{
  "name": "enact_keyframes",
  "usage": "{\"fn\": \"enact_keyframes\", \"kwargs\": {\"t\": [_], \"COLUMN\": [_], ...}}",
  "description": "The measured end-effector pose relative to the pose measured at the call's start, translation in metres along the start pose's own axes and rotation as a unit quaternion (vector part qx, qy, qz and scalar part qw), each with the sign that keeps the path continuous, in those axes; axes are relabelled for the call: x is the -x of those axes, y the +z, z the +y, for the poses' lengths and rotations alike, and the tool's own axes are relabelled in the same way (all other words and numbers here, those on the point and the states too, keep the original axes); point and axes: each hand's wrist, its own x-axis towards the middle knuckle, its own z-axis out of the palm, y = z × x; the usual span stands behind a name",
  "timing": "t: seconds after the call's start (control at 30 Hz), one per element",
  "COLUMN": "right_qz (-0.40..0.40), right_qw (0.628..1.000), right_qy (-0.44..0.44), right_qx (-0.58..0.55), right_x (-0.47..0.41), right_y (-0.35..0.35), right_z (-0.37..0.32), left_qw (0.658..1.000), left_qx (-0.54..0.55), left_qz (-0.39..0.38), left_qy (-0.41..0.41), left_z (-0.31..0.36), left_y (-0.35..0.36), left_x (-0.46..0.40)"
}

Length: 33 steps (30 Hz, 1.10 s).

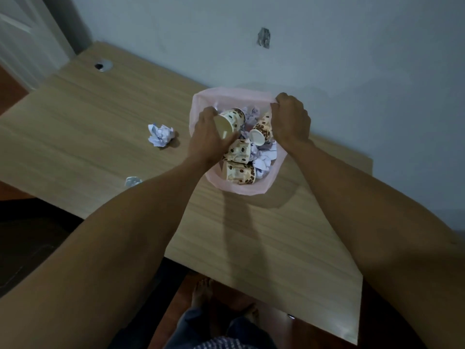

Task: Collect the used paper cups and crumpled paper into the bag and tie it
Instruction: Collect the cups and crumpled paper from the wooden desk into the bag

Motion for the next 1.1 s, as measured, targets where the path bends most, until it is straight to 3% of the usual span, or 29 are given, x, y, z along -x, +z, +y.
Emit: {"fn": "enact_keyframes", "kwargs": {"t": [0.1,0.17,0.23,0.37,0.43,0.6,0.7,0.77,0.93,1.03,1.1], "right_qz": [0.007,0.006,0.001,0.011,0.016,0.032,0.047,0.054,0.063,0.053,0.043], "right_qw": [1.000,1.000,1.000,0.999,0.999,0.999,0.999,0.999,0.998,0.998,0.999], "right_qy": [0.008,0.014,0.013,0.016,0.014,0.003,-0.004,-0.005,-0.006,-0.005,0.001], "right_qx": [-0.014,-0.020,-0.019,-0.031,-0.024,-0.011,-0.008,-0.001,-0.013,-0.026,-0.026], "right_x": [-0.003,-0.003,-0.002,-0.003,-0.004,-0.004,-0.003,-0.002,-0.003,-0.004,-0.006], "right_y": [0.006,0.011,0.015,0.022,0.026,0.038,0.044,0.046,0.045,0.035,0.025], "right_z": [-0.001,-0.004,-0.007,-0.013,-0.016,-0.017,-0.015,-0.013,-0.012,-0.015,-0.016], "left_qw": [0.996,0.997,0.999,0.991,0.986,0.974,0.970,0.971,0.982,0.983,0.987], "left_qx": [0.063,0.033,-0.007,-0.044,-0.090,-0.178,-0.163,-0.140,-0.079,-0.038,-0.004], "left_qz": [-0.057,-0.072,-0.032,0.123,0.138,0.015,-0.047,-0.046,0.066,0.167,0.158], "left_qy": [-0.030,-0.015,0.002,-0.009,-0.036,-0.139,-0.176,-0.186,-0.157,-0.066,0.017], "left_z": [-0.001,-0.007,-0.019,-0.056,-0.082,-0.137,-0.156,-0.164,-0.147,-0.109,-0.081], "left_y": [0.013,0.013,0.006,-0.024,-0.037,-0.043,-0.037,-0.033,-0.040,-0.051,-0.053], "left_x": [-0.016,-0.017,-0.013,-0.008,-0.014,-0.023,-0.029,-0.032,-0.027,-0.022,-0.019]}}
